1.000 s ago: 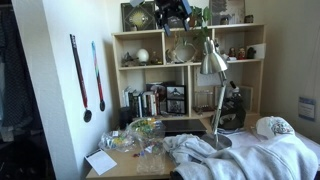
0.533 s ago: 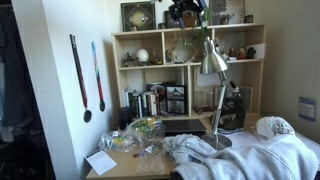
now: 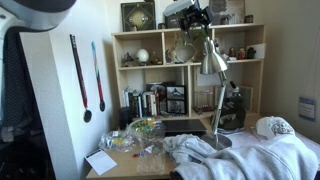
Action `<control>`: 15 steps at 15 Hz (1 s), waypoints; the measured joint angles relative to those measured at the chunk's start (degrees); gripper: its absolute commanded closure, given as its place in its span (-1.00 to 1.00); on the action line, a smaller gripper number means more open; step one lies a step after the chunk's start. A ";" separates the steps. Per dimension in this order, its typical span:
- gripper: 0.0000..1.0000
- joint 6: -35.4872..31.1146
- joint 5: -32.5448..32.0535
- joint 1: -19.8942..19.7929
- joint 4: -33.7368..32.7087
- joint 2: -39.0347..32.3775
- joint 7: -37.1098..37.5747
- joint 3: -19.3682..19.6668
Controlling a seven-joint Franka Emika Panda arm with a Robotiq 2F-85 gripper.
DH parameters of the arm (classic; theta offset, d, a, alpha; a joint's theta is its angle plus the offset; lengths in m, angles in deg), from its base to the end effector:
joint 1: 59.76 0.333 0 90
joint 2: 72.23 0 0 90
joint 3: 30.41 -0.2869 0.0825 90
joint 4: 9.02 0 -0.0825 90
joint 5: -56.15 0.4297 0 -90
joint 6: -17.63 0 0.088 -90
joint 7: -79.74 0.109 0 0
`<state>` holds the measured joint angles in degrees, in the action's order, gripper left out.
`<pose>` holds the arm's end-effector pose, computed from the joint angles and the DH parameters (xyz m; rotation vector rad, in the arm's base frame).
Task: Turn the knob on the head of the lamp
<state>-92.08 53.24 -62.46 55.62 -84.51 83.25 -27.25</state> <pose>0.6710 -0.0671 0.7297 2.9351 -0.2291 0.8647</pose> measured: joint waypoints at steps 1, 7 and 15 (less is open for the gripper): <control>-1.00 0.00 0.01 0.00 -1.59 -1.44 -0.08 0.00; -1.00 0.52 0.04 0.00 -9.26 -7.34 -0.12 -0.02; 0.08 1.54 0.29 -0.41 -15.33 -12.33 -0.12 -0.05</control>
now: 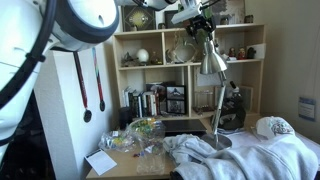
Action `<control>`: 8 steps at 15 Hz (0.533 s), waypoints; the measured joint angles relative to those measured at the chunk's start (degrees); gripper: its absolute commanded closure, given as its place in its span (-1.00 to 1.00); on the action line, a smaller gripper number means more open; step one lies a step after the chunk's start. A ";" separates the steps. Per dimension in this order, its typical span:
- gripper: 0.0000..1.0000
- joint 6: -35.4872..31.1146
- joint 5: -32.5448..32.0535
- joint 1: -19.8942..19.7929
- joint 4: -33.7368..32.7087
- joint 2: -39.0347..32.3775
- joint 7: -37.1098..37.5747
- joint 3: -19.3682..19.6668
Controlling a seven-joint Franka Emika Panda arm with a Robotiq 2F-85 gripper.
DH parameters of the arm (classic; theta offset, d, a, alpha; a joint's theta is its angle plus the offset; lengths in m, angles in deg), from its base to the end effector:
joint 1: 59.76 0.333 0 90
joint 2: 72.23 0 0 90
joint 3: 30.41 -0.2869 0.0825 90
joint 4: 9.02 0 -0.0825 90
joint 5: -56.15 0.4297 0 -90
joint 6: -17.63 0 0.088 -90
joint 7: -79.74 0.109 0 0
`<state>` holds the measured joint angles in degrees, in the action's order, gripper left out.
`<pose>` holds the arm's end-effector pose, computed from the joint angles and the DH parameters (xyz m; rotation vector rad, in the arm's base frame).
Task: Turn the knob on the head of the lamp
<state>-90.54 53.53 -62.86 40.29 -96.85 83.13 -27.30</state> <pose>0.7151 -0.0690 0.7175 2.9172 -0.2262 0.8999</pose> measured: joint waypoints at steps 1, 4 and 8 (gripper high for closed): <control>0.25 0.26 0.00 -0.11 -0.64 -0.26 0.00 0.00; 0.71 1.27 0.05 -0.42 -2.11 -0.64 0.00 0.00; 0.83 1.69 0.16 -0.57 -3.09 -1.12 0.00 -0.01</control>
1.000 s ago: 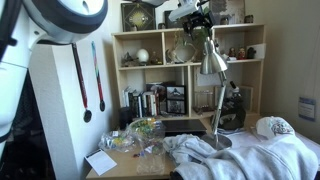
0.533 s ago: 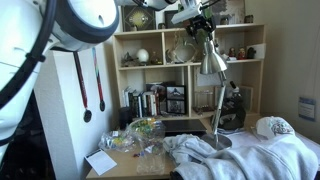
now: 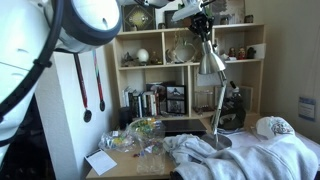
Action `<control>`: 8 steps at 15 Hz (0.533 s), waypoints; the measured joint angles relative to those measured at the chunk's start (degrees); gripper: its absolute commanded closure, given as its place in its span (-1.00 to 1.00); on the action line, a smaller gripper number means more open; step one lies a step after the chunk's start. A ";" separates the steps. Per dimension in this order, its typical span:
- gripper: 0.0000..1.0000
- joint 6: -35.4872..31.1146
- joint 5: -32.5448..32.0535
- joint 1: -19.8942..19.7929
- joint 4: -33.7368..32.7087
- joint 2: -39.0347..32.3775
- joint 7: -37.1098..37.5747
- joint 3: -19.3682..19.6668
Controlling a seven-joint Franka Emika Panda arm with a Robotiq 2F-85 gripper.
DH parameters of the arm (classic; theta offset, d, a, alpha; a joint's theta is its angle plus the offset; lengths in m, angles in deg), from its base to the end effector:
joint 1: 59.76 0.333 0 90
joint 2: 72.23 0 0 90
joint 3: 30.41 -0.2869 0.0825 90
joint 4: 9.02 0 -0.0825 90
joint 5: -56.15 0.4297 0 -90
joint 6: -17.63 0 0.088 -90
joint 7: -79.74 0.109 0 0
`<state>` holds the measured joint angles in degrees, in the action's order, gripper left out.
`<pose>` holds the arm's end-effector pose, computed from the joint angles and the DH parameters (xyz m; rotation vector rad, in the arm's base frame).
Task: Turn the knob on the head of the lamp
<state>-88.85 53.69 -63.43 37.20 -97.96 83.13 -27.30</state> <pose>0.7120 -0.0748 0.7278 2.9129 -0.2415 0.9066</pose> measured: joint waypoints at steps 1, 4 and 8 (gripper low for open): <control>0.83 0.05 0.00 -0.09 -0.20 -0.11 0.00 0.00; 0.83 0.10 0.00 -0.45 -0.74 -0.45 0.00 0.00; 0.85 0.13 0.00 -0.79 -0.95 -0.56 -0.57 0.00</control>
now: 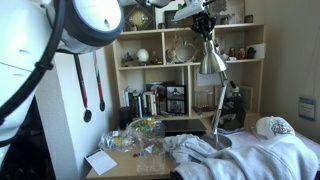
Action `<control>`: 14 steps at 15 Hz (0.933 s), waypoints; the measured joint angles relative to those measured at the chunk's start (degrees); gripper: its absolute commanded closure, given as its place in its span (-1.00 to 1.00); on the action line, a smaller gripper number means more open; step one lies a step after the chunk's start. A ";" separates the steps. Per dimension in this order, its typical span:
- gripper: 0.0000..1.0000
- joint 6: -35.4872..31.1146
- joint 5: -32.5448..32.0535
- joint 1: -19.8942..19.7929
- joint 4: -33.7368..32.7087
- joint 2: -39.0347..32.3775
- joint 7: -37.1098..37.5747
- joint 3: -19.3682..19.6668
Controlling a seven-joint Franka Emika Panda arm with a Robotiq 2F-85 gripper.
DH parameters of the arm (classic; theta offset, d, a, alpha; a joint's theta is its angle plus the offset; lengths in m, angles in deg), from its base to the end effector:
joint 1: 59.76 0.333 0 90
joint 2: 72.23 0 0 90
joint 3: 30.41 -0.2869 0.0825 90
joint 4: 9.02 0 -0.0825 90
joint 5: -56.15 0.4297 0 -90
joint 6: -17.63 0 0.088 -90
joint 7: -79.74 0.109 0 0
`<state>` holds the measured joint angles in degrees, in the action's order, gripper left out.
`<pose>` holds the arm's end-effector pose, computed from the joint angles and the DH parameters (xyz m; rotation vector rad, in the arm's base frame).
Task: Turn the knob on the head of the lamp
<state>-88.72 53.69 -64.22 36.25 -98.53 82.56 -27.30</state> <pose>0.7119 -0.0844 0.7289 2.9037 -0.2460 0.9093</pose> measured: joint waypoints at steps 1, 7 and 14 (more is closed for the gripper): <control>0.85 0.04 0.00 -0.07 -0.02 0.00 -0.91 0.00; 0.85 1.02 -0.63 -0.01 -0.36 0.00 -7.88 -0.01; 0.86 4.35 -0.67 0.39 -1.77 -0.22 -17.56 -0.38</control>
<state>-84.36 53.02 -63.83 34.48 -98.74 65.00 -27.68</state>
